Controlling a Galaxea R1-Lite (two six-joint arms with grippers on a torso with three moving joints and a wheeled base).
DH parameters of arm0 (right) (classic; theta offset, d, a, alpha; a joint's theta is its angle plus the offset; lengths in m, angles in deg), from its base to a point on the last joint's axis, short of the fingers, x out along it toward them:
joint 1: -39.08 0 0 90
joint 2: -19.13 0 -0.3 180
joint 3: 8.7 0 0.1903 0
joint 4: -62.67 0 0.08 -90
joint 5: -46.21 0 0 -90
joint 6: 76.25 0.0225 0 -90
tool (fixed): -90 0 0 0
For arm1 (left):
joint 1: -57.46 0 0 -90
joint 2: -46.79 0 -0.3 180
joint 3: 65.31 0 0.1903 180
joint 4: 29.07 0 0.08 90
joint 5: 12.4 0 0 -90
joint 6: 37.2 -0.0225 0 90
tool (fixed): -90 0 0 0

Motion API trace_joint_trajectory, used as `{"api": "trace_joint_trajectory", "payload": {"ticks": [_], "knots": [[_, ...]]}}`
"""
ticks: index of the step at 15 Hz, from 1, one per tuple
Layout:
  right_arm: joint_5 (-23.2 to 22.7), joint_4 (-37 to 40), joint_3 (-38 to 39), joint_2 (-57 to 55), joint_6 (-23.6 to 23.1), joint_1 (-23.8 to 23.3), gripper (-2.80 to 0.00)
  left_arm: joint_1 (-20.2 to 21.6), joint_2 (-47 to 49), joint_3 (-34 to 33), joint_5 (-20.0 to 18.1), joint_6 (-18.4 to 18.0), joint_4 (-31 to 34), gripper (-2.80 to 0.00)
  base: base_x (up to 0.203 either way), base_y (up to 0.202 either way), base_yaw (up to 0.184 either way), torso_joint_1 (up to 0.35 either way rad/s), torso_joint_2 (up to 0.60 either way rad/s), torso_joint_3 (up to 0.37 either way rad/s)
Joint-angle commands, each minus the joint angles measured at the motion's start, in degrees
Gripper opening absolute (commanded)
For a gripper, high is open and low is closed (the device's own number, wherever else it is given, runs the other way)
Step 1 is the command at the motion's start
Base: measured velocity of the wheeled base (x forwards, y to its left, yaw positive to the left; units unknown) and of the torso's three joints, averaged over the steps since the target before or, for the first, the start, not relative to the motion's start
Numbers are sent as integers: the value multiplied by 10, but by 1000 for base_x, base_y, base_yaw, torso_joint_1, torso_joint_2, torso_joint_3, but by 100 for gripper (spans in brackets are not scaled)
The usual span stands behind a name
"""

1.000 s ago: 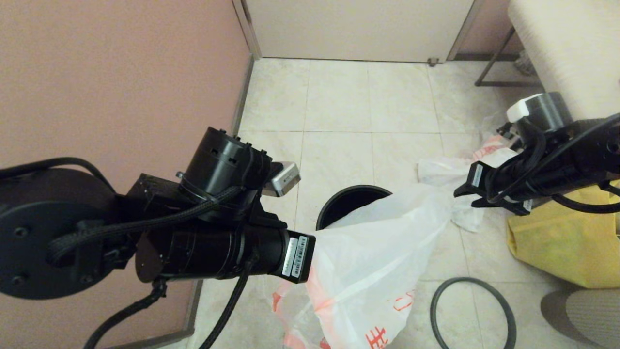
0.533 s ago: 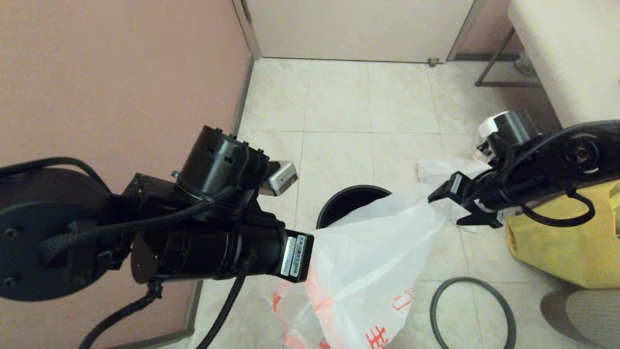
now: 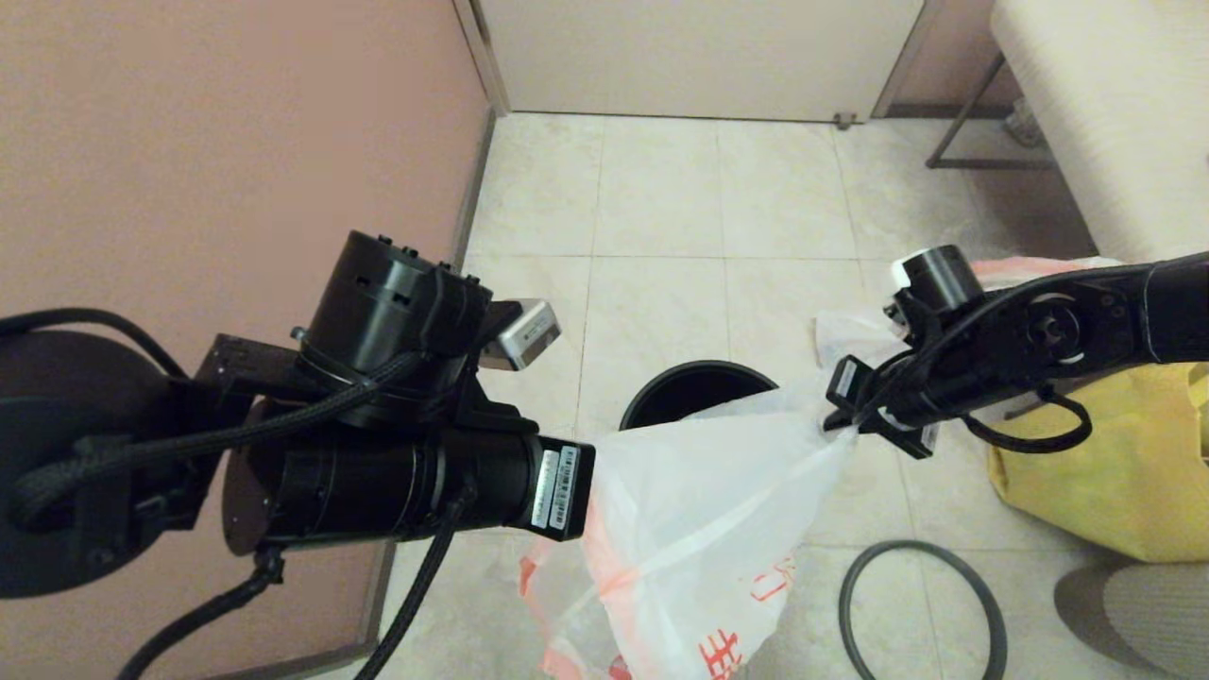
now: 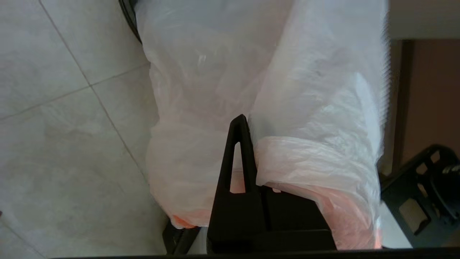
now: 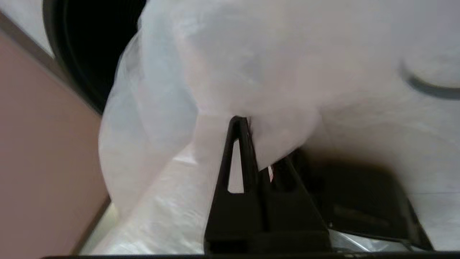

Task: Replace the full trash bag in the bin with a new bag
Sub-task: Put the new garbage bag on the trash can

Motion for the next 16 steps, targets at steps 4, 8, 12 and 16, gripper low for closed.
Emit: {"api": "trace_joint_trajectory", "payload": {"ticks": [4, 8, 12, 16], "knots": [[14, -8, -46, -110, -4, 74, -280, 1, -11, -60, 49, 2, -109, -280, 0, 0, 0, 0, 0, 0], [63, -43, -84, -207, -43, 157, -280, 2, 2, -128, 84, 0, -239, -280, 0, 0, 0, 0, 0, 0], [107, -120, -117, -280, -95, 145, -280, 14, 74, -150, 104, -4, -358, -280, 0, 0, 0, 0, 0, 0], [123, -247, -117, -293, -132, 103, -280, 15, 162, -107, 116, -42, -447, -280, 0, 0, 0, 0, 0, 0]]}}
